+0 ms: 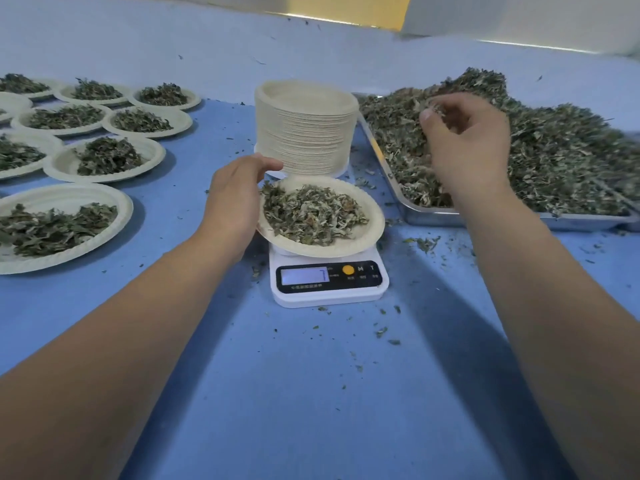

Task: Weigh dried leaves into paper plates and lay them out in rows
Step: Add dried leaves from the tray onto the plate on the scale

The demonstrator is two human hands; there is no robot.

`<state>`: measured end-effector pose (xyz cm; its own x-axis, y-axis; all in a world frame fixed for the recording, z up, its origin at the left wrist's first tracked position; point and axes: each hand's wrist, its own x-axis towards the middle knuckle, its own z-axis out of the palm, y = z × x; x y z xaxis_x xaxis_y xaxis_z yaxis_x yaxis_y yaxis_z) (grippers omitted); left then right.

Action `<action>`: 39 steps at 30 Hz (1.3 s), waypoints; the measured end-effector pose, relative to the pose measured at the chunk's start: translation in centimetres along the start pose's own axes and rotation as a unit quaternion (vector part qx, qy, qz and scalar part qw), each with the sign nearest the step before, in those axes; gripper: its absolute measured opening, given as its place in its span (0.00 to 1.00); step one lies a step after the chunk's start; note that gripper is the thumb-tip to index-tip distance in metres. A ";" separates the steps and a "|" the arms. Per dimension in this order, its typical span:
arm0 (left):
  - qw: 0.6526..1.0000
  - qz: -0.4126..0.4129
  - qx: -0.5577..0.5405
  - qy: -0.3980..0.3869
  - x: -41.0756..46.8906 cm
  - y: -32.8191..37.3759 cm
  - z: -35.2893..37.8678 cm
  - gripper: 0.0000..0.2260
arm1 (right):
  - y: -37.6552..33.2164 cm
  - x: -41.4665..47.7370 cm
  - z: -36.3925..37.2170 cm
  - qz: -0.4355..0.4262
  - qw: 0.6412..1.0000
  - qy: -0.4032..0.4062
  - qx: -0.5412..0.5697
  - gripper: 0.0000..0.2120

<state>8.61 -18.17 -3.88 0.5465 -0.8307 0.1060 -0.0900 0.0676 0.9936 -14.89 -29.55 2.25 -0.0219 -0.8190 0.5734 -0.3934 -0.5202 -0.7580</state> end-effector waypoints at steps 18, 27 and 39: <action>0.992 -0.111 -0.052 -0.017 -0.2 -0.1 0.4 0.23 | -0.2 -9.1 -1.3 -0.121 0.928 -0.223 -0.272 0.14; 0.984 -0.130 -0.121 -0.003 -0.6 0.2 1.0 0.17 | -0.3 -9.8 -1.0 -0.101 0.941 -0.257 -0.197 0.17; 0.985 -0.112 -0.086 0.104 -3.1 3.2 -3.5 0.12 | -2.7 -10.9 0.7 -0.167 0.916 -0.344 -0.117 0.25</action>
<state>9.58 -13.45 -0.94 0.6967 -0.7057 -0.1284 0.1850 0.0038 0.9827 -12.95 -19.43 -2.18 0.6889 -0.6241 0.3686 -0.4609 -0.7697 -0.4418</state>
